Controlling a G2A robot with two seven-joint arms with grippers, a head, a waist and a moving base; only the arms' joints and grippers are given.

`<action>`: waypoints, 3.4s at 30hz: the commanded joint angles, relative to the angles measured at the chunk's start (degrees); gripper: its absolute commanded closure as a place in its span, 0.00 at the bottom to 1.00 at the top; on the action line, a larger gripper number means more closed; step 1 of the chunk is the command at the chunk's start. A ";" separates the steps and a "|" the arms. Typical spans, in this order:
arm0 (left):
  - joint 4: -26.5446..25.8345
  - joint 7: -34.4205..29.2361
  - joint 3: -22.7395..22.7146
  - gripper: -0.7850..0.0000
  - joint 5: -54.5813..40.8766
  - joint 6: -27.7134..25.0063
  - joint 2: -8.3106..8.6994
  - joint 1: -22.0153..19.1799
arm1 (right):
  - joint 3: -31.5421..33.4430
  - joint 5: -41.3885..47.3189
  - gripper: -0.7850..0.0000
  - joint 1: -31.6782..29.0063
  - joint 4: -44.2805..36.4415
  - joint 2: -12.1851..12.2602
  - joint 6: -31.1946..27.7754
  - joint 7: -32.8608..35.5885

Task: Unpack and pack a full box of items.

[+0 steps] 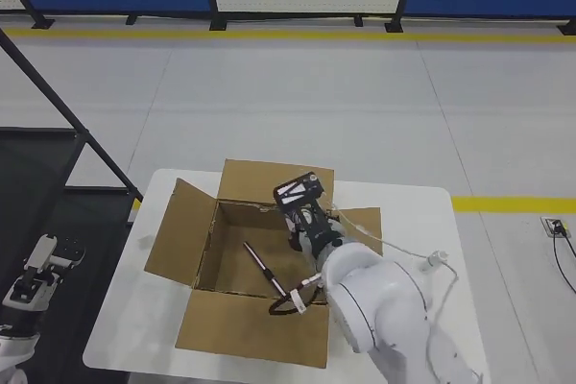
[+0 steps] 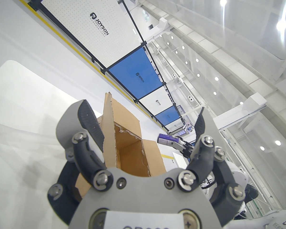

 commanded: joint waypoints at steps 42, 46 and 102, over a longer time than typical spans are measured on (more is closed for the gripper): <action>0.00 0.00 0.00 0.00 0.00 0.00 0.00 0.00 | -19.12 31.16 0.50 30.49 82.84 -18.13 -13.68 -17.20; 0.00 0.00 0.00 0.00 0.00 0.00 0.00 0.00 | -19.15 30.89 0.34 30.99 83.75 -18.68 -13.58 -17.69; 0.00 0.00 0.00 0.00 0.00 0.00 0.00 0.00 | 40.31 -13.58 0.00 -16.95 3.46 -0.96 9.69 6.27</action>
